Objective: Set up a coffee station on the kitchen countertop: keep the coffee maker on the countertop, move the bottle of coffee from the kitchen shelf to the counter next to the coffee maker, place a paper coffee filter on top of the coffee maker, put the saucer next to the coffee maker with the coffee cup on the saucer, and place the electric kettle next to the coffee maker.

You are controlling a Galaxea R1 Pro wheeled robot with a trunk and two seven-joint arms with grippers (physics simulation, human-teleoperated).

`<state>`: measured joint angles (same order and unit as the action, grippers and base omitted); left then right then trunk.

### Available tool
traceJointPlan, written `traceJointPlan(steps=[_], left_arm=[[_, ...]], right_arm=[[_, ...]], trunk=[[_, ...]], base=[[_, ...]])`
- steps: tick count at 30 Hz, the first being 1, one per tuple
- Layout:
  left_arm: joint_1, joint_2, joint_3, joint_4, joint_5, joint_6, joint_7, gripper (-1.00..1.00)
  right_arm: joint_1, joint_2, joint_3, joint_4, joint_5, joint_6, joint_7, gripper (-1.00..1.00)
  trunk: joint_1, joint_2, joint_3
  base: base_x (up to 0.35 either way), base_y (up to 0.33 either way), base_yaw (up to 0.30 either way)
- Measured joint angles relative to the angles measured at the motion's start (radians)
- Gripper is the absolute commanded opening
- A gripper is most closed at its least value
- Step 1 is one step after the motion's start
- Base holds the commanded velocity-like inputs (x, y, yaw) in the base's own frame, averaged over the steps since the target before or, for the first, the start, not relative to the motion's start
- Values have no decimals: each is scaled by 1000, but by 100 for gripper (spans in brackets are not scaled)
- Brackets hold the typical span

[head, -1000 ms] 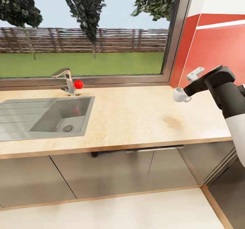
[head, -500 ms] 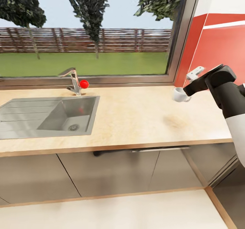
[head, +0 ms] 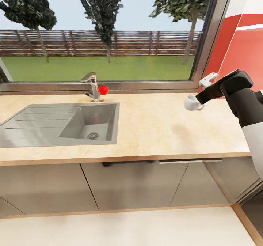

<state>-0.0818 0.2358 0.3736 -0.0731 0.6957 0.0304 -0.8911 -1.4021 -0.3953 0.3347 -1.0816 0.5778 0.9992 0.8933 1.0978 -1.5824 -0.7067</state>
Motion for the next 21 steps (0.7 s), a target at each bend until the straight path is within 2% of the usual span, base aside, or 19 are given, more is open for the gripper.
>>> traceJointPlan(steps=[5, 6, 8, 10, 21], left_arm=[[0, 0, 0, 0, 0, 0, 0, 100], [0, 0, 0, 0, 0, 0, 0, 100], [0, 0, 1, 0, 0, 0, 0, 100], [0, 0, 0, 0, 0, 0, 0, 100], [0, 0, 1, 0, 0, 0, -1, 100]], right_arm=[[0, 0, 0, 0, -2, 0, 15, -100], [0, 0, 2, 0, -6, 3, 55, -100], [0, 0, 4, 0, -1, 1, 76, -100], [0, 0, 1, -4, 1, 0, 97, -100], [0, 2, 0, -4, -1, -1, 98, -100]], trunk=[[0, 0, 0], [0, 0, 0], [0, 0, 0], [0, 0, 0], [0, 0, 0]], base=[[-11, 310, 0], [-66, 311, 0], [-84, 311, 0], [-103, 311, 178], [-165, 286, 261]])
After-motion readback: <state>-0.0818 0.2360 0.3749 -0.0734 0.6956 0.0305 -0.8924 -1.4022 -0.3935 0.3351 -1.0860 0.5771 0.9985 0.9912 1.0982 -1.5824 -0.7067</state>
